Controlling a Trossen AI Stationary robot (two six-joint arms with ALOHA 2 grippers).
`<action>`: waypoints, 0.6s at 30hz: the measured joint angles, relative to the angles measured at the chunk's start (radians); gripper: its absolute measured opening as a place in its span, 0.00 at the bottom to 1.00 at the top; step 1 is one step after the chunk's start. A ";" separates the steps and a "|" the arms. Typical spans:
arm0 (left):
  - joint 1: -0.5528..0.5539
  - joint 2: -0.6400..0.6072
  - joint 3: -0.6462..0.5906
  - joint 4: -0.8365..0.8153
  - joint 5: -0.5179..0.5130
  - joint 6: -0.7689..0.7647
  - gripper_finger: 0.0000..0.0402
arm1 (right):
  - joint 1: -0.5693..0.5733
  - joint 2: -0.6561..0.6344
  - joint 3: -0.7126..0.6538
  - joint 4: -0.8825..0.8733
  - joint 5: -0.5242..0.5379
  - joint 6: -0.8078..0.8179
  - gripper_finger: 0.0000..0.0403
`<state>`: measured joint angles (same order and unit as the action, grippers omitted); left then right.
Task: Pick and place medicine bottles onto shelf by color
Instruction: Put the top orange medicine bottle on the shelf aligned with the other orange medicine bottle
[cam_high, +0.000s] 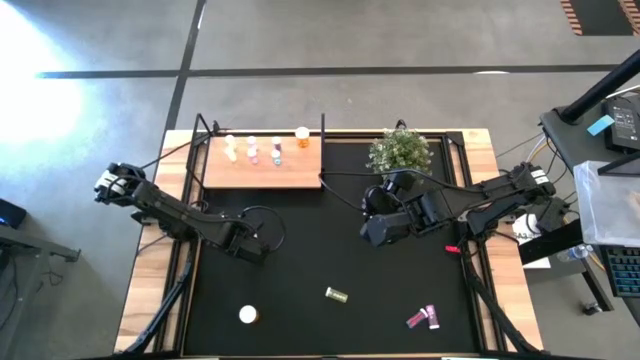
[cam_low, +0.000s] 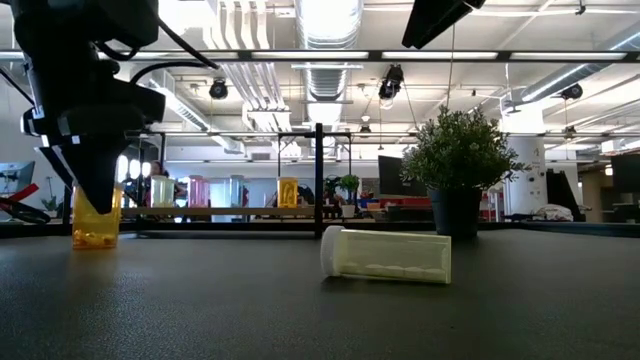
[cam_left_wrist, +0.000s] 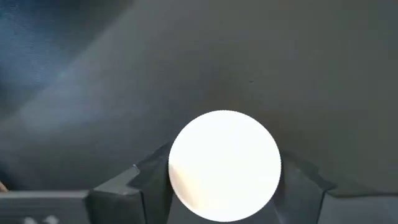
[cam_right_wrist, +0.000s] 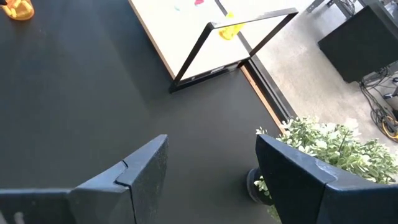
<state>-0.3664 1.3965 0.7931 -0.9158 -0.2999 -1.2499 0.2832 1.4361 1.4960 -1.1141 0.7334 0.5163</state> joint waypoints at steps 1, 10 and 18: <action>0.000 0.000 0.003 0.000 0.000 0.000 0.49 | 0.000 0.000 0.000 0.001 0.000 0.000 0.58; 0.010 -0.001 0.053 0.017 -0.031 0.028 0.47 | 0.000 0.000 0.000 0.002 0.000 0.000 0.58; 0.148 -0.001 0.165 0.036 -0.068 0.262 0.46 | 0.000 0.000 0.000 0.005 0.000 0.000 0.58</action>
<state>-0.2183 1.3952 0.9580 -0.8798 -0.3683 -0.9884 0.2829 1.4361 1.4960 -1.1095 0.7334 0.5163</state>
